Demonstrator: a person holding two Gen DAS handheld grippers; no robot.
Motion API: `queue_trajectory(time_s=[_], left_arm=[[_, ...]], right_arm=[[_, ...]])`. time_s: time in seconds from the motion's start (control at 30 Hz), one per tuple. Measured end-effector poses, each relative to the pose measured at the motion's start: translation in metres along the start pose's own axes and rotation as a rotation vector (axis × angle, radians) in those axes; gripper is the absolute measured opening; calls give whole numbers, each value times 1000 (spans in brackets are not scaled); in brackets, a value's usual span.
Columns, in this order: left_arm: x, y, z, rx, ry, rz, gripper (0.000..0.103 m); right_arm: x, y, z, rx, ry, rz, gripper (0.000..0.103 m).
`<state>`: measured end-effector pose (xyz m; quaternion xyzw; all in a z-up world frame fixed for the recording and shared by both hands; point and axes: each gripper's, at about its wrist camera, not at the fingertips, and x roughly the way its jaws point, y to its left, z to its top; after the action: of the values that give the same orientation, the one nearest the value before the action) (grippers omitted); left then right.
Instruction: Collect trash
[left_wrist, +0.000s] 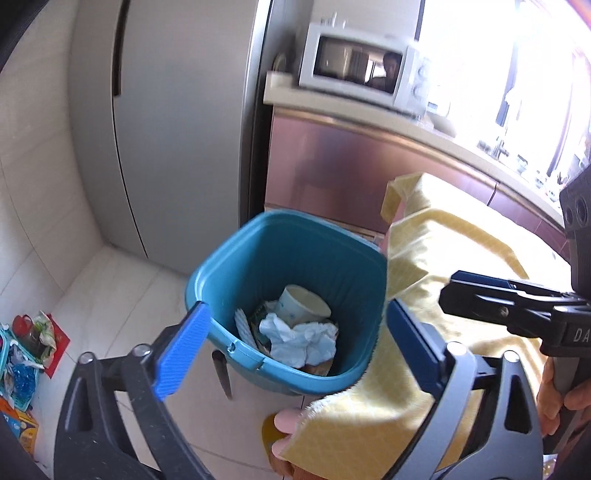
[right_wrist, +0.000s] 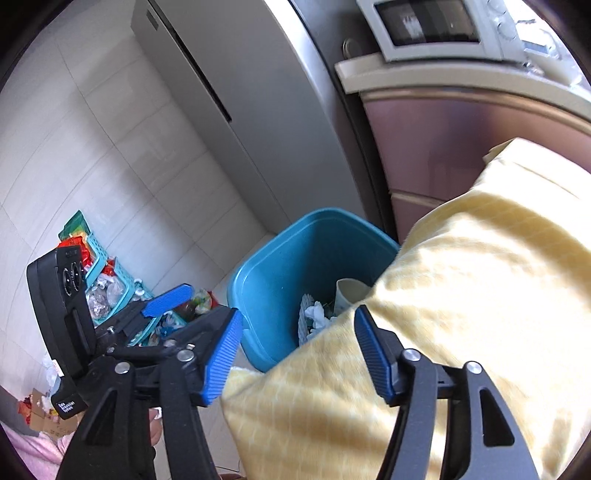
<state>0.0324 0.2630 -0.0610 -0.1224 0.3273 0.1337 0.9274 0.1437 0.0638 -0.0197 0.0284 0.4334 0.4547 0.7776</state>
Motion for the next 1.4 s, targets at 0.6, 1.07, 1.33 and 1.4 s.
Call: queue_trajectory(time_s=[0.6,1.07,1.33,1.4], left_arm=[[-69,-67,-23,74,-224,-41,97],[-87,-131,-41,134,-297,-129,97],[-94,-159,-47,206,-353,-139,97],[-98,-164,-49,221,-374,-135,97]], right_arm=[[-123,-19,-80,-18,-302,-281,93],[-199,-30,-141,9,-552,-577,96],[-219,-37,-155,43,-612,-662,96],[-221,-39,-156,52,-618,-679,96]])
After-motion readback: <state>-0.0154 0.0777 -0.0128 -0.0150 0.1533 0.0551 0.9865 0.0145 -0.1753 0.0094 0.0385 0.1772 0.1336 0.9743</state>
